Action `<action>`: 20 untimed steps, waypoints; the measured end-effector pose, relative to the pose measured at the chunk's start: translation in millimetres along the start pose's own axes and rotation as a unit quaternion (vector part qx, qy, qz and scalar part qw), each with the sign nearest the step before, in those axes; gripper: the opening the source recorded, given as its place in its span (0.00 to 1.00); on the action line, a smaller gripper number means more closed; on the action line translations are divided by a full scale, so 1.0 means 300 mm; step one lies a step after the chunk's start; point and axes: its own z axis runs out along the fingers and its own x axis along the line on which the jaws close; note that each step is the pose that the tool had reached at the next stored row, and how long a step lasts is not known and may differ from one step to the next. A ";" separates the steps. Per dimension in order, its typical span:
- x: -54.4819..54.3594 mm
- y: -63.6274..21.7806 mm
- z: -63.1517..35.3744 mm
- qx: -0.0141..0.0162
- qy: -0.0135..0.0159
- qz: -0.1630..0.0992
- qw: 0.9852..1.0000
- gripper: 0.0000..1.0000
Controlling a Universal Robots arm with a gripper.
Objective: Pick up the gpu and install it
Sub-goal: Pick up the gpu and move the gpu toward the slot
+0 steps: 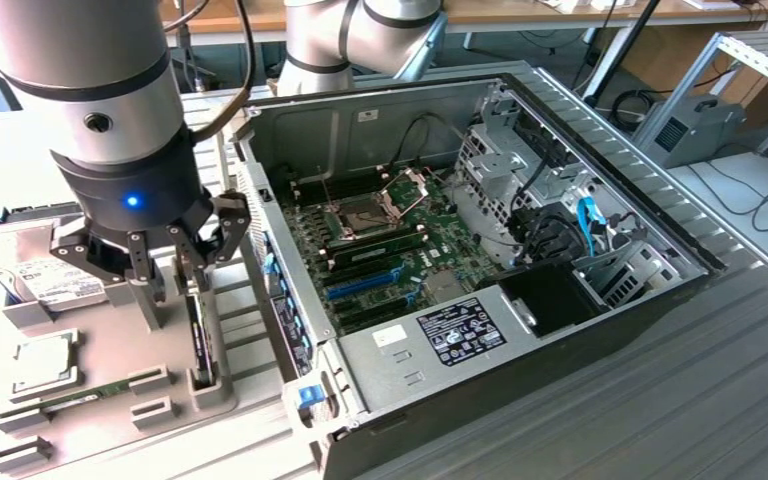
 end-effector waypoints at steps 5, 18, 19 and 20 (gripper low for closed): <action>0.002 0.000 0.005 0.000 0.000 0.000 1.000 0.42; 0.008 -0.001 0.018 0.000 0.000 0.000 1.000 0.42; 0.009 -0.001 0.019 0.000 0.000 0.000 1.000 0.42; 0.009 0.000 0.020 0.000 0.000 0.000 1.000 0.42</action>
